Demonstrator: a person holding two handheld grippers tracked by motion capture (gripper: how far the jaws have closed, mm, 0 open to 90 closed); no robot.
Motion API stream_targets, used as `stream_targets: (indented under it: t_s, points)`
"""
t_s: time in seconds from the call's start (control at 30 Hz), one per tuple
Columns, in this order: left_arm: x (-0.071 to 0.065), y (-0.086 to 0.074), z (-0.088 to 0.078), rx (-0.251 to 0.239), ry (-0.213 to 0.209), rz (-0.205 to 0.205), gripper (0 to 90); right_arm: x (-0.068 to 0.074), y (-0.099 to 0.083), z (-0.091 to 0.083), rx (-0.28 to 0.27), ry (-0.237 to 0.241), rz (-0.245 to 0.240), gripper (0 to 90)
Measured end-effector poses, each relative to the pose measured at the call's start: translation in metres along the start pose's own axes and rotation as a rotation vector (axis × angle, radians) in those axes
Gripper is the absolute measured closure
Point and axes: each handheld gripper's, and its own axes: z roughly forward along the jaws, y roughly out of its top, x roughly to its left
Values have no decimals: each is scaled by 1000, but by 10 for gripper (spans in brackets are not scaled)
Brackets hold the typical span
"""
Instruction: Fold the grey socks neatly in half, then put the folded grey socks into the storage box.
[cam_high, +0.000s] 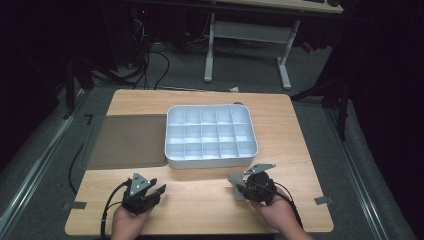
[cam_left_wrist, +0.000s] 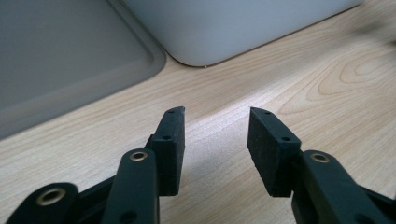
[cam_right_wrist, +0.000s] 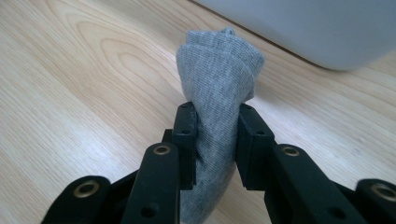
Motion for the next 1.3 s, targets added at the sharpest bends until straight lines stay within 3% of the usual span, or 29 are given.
stream_targets:
  t_s: [0.1,0.23,0.53,1.07,1.3]
  points:
    - [1,0,-1,4,-4,3,547,-4,0,-3,23,-10,5,733]
    - [3,0,-2,-9,-39,4,532,-9,1,-7,54,-15,-2,733]
    - [-1,1,-3,-40,-39,18,514,-19,5,-12,111,-10,-3,733]
    - [-4,1,0,-51,-56,30,497,-30,13,-25,151,-8,-6,733]
    - [-5,1,0,-53,-61,34,491,-28,21,-33,147,7,-16,733]
